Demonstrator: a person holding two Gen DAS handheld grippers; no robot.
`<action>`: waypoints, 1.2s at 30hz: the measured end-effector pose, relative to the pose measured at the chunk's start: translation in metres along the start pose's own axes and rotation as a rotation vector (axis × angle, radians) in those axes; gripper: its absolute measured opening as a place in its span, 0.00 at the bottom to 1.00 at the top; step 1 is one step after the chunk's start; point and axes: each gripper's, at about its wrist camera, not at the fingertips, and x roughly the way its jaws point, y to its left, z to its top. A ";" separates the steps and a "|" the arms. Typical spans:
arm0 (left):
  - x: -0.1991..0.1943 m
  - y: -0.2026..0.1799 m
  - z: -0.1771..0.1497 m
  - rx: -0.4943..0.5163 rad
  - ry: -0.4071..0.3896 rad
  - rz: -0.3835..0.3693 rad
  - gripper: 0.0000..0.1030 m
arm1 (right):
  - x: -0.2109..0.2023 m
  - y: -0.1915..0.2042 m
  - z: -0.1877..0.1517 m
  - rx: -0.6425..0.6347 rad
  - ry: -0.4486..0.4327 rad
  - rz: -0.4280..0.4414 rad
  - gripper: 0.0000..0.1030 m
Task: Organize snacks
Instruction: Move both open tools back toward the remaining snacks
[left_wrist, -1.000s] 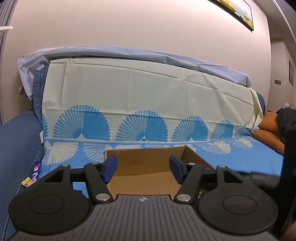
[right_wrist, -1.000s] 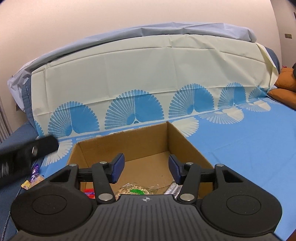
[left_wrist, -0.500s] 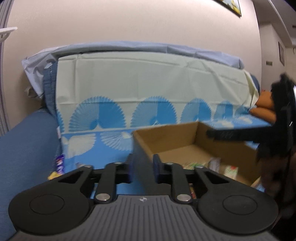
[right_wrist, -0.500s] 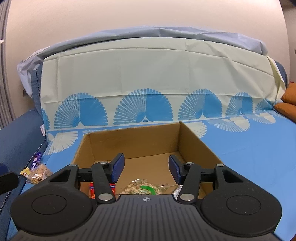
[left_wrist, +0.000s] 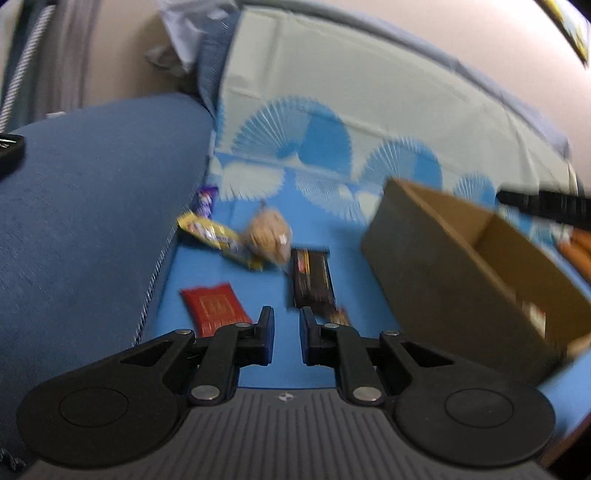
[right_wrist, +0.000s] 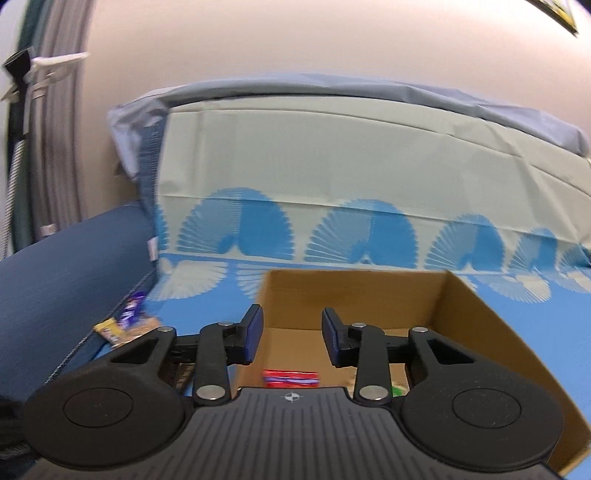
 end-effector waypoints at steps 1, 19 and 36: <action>0.002 0.003 0.001 -0.020 0.004 0.003 0.15 | 0.001 0.006 0.000 -0.010 -0.002 0.015 0.35; 0.025 0.020 0.004 -0.122 0.044 0.182 0.33 | 0.018 0.101 -0.026 -0.162 0.057 0.198 0.33; 0.081 0.022 0.001 -0.142 0.071 0.251 0.60 | 0.070 0.109 -0.067 -0.142 0.313 0.163 0.33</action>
